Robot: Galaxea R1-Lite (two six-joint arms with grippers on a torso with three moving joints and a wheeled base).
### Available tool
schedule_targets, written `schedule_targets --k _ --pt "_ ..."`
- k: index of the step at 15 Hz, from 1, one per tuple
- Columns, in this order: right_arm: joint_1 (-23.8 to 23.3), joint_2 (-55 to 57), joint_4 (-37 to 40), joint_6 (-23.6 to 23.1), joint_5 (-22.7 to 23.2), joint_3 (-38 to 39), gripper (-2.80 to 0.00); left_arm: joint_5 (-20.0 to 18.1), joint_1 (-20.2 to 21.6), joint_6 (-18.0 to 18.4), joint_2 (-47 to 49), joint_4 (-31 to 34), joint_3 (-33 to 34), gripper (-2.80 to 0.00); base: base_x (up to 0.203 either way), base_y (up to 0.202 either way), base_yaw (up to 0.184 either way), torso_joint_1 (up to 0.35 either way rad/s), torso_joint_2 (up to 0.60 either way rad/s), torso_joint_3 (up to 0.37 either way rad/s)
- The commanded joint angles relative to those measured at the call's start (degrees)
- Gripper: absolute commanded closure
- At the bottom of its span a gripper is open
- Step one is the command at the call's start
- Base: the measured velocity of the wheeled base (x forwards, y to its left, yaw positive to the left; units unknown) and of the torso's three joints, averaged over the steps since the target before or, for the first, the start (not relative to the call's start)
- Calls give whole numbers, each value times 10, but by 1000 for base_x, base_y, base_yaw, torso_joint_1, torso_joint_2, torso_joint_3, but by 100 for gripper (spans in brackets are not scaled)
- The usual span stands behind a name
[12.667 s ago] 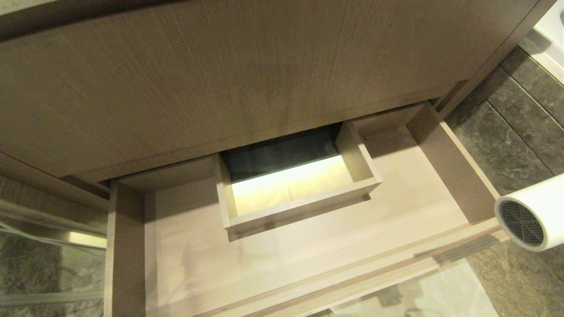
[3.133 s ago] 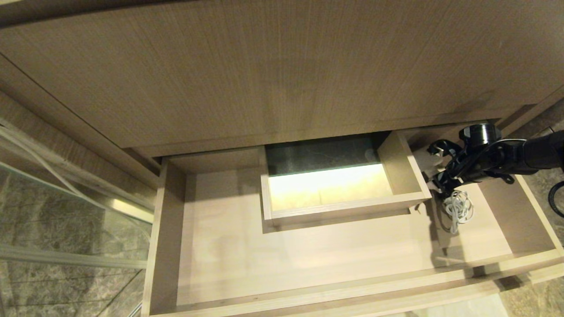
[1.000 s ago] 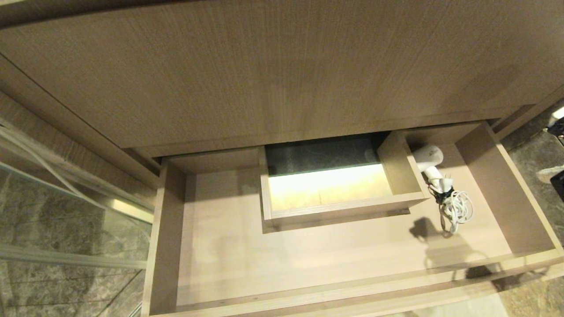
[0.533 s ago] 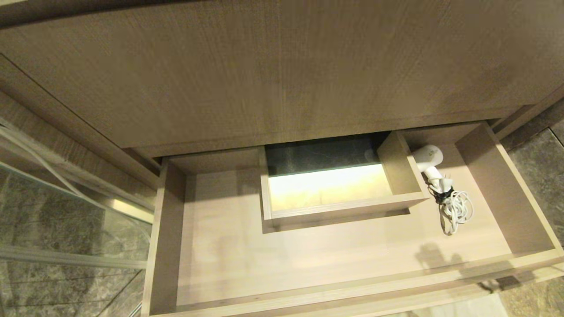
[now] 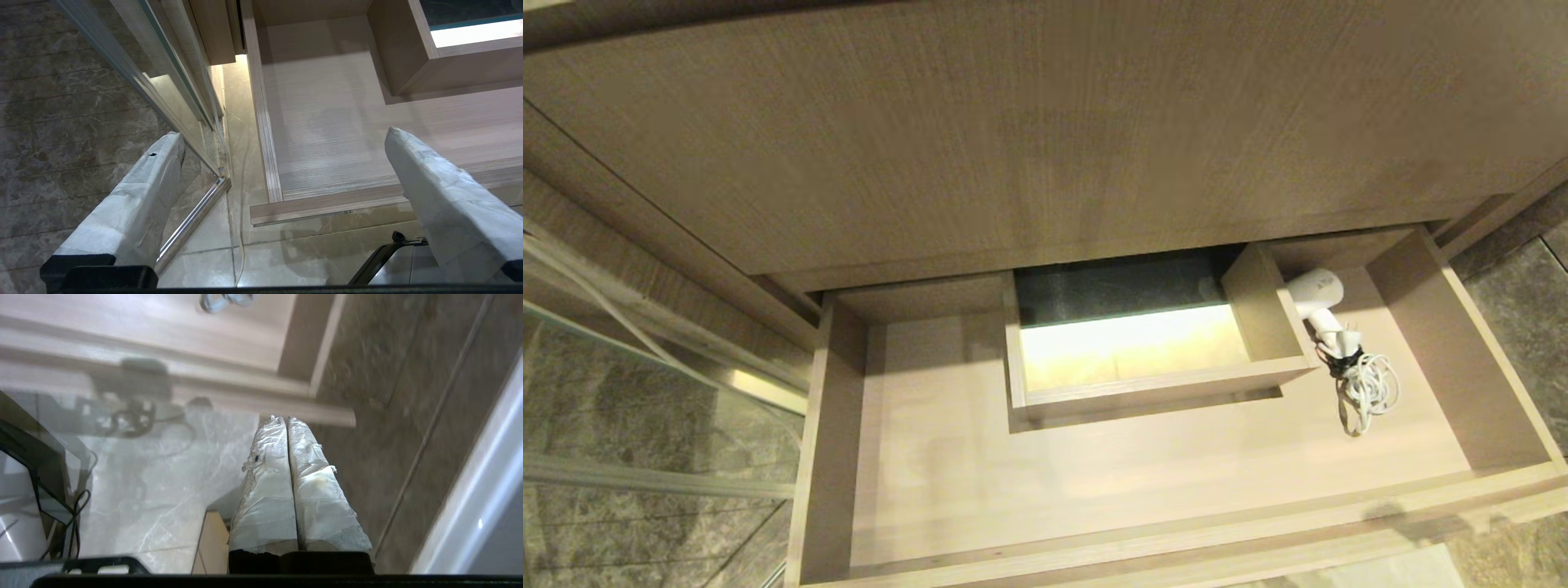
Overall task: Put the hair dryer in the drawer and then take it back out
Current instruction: Close the drawer
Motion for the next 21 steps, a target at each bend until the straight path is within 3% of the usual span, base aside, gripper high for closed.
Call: schedule_targets --k 1,3,13,21 --pt "-22 -40 23 -2 -23 24 0 0 0 0 0 1 0 -280 0 0 0 0 0 0" --pt "-27 -33 49 0 -62 45 0 0 0 0 0 1 0 -280 0 0 0 0 0 0" --pt "-54 24 57 24 -68 79 0 0 0 0 0 0 0 -280 0 0 0 0 0 0" --pt "-59 172 58 80 -93 78 0 0 0 0 0 1 0 -280 0 0 0 0 0 0"
